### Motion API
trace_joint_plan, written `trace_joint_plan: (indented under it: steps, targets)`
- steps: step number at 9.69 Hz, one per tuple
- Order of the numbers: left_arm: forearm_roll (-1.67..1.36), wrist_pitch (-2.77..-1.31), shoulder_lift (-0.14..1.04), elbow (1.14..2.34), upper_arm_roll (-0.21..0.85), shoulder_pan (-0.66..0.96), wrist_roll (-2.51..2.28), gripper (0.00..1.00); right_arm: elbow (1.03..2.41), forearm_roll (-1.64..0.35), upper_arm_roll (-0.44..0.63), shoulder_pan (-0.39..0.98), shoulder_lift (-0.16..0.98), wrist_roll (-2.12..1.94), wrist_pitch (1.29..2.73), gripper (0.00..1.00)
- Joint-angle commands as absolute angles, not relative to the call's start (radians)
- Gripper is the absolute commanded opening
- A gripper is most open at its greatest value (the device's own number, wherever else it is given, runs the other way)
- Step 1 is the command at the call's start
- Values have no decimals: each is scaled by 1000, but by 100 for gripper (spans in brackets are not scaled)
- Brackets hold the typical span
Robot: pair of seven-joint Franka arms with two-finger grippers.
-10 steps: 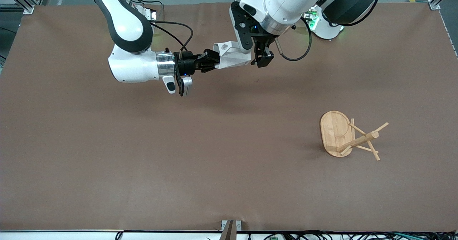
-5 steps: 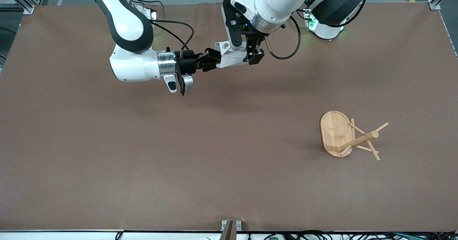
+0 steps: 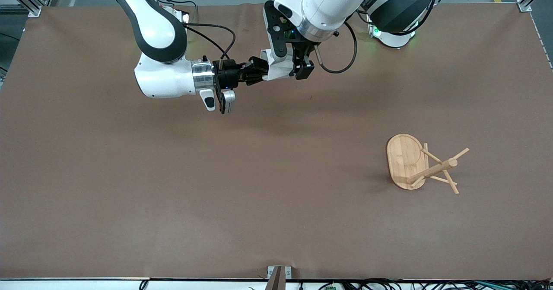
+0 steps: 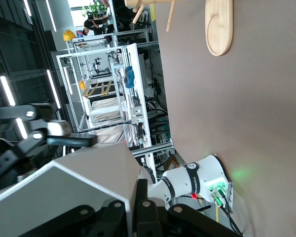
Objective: Hang cup on rack
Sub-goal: 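Hold the cup with the right gripper while the left gripper grasps it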
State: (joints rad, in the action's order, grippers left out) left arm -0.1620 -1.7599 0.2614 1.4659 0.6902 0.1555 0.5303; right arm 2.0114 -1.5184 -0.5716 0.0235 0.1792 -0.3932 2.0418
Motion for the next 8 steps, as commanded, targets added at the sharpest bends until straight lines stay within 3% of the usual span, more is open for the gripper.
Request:
trace_joint_plan:
  steps: [1, 3, 5, 6, 7, 8]
  targets:
    - [-133, -1782, 290, 1508, 692, 170, 531, 100, 2017, -1563, -581, 20, 135, -350, 2048, 1]
    - [-133, -1781, 284, 1523, 692, 169, 529, 97, 2010, -1563, -587, 18, 117, -310, 2045, 1]
    - [-133, -1776, 276, 1522, 692, 167, 528, 32, 2010, -1563, -589, 18, 117, -310, 2045, 2]
    - [-133, -1773, 275, 1520, 692, 166, 506, 7, 2010, -1563, -589, 18, 117, -310, 2046, 2]
    - [-133, -1773, 270, 1519, 692, 164, 500, 0, 2010, -1563, -589, 18, 117, -308, 2046, 2]
    - [-132, -1772, 268, 1519, 692, 163, 500, 0, 2010, -1563, -589, 18, 117, -308, 2045, 5]
